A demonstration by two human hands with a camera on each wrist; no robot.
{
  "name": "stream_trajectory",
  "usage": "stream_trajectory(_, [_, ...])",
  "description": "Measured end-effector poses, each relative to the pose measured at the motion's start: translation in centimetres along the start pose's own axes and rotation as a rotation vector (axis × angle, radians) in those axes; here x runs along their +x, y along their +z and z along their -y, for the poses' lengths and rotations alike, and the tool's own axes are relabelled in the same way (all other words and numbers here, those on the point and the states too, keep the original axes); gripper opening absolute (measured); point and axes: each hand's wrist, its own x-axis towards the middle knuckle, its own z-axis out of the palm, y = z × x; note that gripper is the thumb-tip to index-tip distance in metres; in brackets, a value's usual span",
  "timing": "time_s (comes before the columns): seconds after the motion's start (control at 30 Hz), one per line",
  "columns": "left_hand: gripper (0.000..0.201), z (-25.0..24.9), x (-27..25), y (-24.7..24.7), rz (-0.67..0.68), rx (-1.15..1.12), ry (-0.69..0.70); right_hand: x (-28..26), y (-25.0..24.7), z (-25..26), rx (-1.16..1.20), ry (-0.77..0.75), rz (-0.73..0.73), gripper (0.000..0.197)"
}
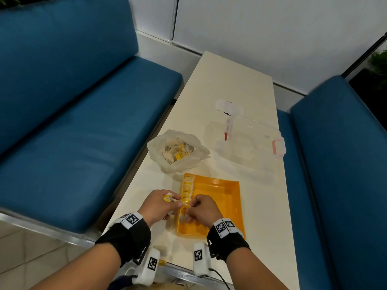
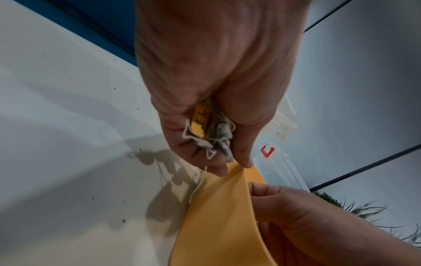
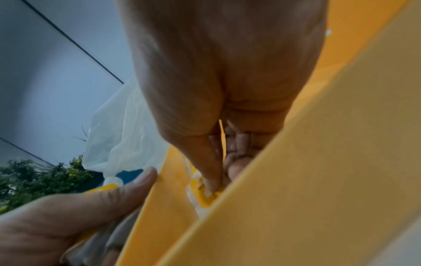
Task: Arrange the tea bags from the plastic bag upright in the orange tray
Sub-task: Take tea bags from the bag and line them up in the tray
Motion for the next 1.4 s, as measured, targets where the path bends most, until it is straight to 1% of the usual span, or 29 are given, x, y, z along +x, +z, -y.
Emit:
stream_trajectory(0.13, [0.018,-0.1,-0.1,-0.1,0.005,0.017,0.012,0.5,0.5,0.1,-0.011,0.026,-0.059,0.023])
stream_trajectory(0.33, [0.016,0.2,-0.2,-0.7,0.043,0.057,0.006,0.7,0.8,0.1,-0.051,0.021,-0.095,0.024])
stream_trajectory(0.4, [0.01,0.3,-0.3,-1.4,0.082,0.176,0.03,0.8,0.8,0.0,-0.058,0.021,-0.109,0.024])
stream_trajectory(0.47, [0.007,0.3,-0.6,-2.3,0.164,0.349,0.069,0.9,0.7,-0.1,-0.058,0.016,-0.135,0.024])
stream_trajectory(0.53, [0.008,0.2,-1.0,-3.1,0.303,0.525,0.113,0.9,0.4,-0.2,-0.055,0.006,-0.146,0.024])
stream_trajectory(0.6, [0.012,0.0,-1.5,-3.4,0.453,0.638,0.125,0.8,0.1,-0.3,-0.069,0.005,-0.162,0.022])
stream_trajectory(0.67, [0.017,0.0,-2.2,-3.3,0.546,0.758,0.121,0.6,0.0,-0.5,-0.084,0.011,-0.179,0.019])
stream_trajectory(0.77, [0.025,0.1,-2.8,-2.7,0.613,0.945,0.129,0.5,0.0,-0.7,-0.084,0.023,-0.187,0.017])
stream_trajectory(0.87, [0.033,0.2,-3.3,-2.0,0.679,1.09,0.181,0.2,-0.1,-0.7,-0.091,0.029,-0.186,0.018])
stream_trajectory(1.0, [0.044,1.3,-3.5,-1.4,0.691,1.237,0.28,-0.3,-0.3,-0.7,-0.092,0.027,-0.185,0.016])
stream_trajectory(1.07, [0.042,1.9,-3.4,-1.3,0.678,1.239,0.305,-0.5,-0.3,-0.6,-0.087,0.027,-0.185,0.016])
stream_trajectory(1.13, [0.031,2.1,-3.4,-1.2,0.659,1.201,0.318,-0.8,-0.3,-0.6,-0.085,0.021,-0.182,0.015])
stream_trajectory(1.2, [0.022,2.3,-3.1,-1.4,0.644,1.147,0.311,-0.9,-0.3,-0.6,-0.084,0.017,-0.179,0.014])
stream_trajectory(1.27, [0.019,2.4,-2.8,-1.8,0.63,1.077,0.292,-1.1,-0.3,-0.7,-0.076,0.01,-0.18,0.014])
stream_trajectory(1.33, [0.018,2.4,-2.5,-2.5,0.61,0.925,0.252,-1.3,-0.4,-0.7,-0.062,-0.016,-0.187,0.017])
stream_trajectory(1.4, [0.017,2.1,-2.6,-3.4,0.59,0.7,0.208,-1.6,-0.6,-0.5,-0.018,-0.06,-0.191,0.019])
